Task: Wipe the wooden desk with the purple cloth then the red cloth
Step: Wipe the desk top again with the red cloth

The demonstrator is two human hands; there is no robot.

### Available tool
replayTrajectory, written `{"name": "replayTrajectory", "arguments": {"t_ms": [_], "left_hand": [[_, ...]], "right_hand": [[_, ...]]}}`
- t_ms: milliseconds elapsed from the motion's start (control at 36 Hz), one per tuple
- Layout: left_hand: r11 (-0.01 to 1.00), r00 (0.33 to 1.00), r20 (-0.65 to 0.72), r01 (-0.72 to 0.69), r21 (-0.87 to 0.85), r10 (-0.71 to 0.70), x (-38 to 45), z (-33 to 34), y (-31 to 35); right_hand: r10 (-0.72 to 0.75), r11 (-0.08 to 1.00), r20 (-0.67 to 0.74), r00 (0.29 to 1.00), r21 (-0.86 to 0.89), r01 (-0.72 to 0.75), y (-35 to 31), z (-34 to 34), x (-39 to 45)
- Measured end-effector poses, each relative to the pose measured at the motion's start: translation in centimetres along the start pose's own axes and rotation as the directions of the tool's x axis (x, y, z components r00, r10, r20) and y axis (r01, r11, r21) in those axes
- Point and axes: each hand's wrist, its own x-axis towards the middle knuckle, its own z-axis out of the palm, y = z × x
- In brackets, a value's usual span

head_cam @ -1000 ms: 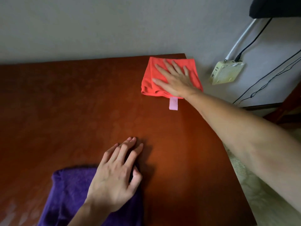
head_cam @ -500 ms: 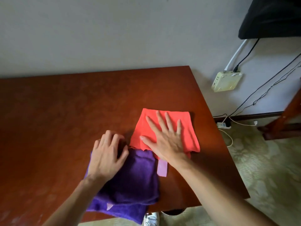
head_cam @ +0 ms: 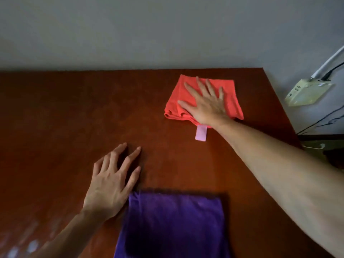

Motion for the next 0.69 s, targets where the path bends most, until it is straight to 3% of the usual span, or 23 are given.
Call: {"name": "replayTrajectory", "arguments": {"t_ms": [194,333,556,694], "left_hand": [[0.998,1.0,-0.003,0.026,-0.049,-0.026,-0.2,-0.2,0.4],[1.0,1.0,-0.03,-0.01,-0.021,0.01,0.2,0.2,-0.1],[0.999,0.997,-0.064,-0.046,-0.014,0.045,0.0,-0.1,0.0],[0.994,0.984,-0.164,-0.077,-0.079,0.063,-0.1,0.0,-0.2]], "right_hand": [[0.088,0.996,-0.012,0.996,0.008,-0.088,-0.6,-0.3,7.1],[0.092,0.996,0.009,0.996,-0.014,-0.092,-0.8,-0.3,7.6],[-0.006,1.0,0.017,1.0,-0.003,0.006,-4.2,0.6,-0.7],[-0.058,0.998,0.008,0.998,0.005,0.058,-7.4,1.3,-9.9]]}}
